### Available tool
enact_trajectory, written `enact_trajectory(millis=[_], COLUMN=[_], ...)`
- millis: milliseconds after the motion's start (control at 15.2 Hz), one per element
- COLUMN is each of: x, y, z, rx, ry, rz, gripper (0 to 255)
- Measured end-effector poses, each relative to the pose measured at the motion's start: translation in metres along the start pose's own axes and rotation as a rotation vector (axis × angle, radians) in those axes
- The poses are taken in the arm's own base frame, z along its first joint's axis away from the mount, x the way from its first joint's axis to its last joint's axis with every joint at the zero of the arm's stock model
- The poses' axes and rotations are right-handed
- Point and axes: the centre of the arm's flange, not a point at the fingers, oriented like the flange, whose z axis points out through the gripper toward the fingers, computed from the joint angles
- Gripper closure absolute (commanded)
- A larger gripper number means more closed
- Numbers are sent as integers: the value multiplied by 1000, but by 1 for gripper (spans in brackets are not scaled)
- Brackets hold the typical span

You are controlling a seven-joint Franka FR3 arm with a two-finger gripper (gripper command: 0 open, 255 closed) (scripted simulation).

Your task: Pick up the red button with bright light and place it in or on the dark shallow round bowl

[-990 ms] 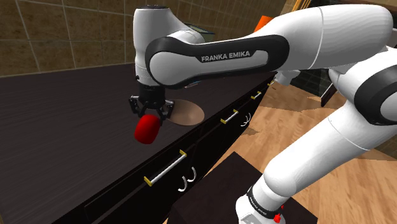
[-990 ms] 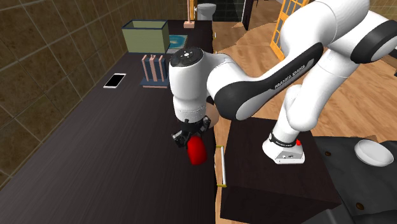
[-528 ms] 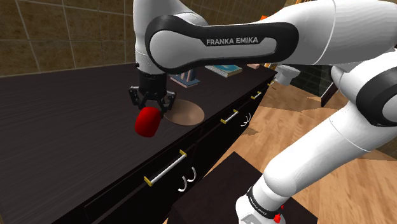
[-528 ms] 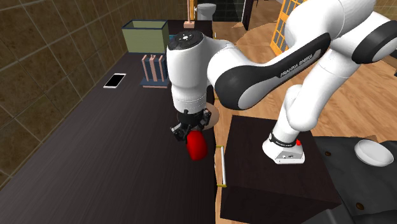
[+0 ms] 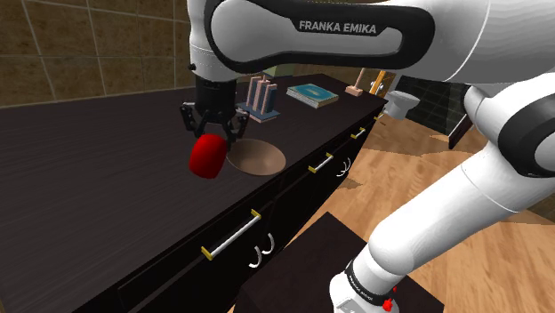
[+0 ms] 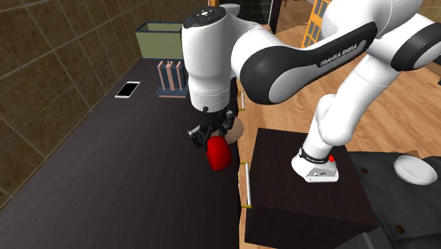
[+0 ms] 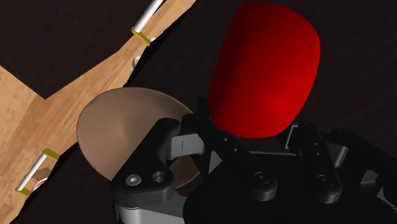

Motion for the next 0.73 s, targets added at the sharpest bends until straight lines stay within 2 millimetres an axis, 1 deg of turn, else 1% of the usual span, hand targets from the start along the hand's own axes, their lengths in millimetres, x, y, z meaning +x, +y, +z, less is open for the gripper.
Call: enact_trajectory(millis=[462, 594, 660, 726], x=[2, 14, 23, 32], y=[3, 12, 18, 28], z=[-35, -39, -40, -40], rx=[0, 0, -1, -1], ry=[0, 0, 0, 0], rz=[0, 1, 1, 2], gripper=[255, 255, 255, 255])
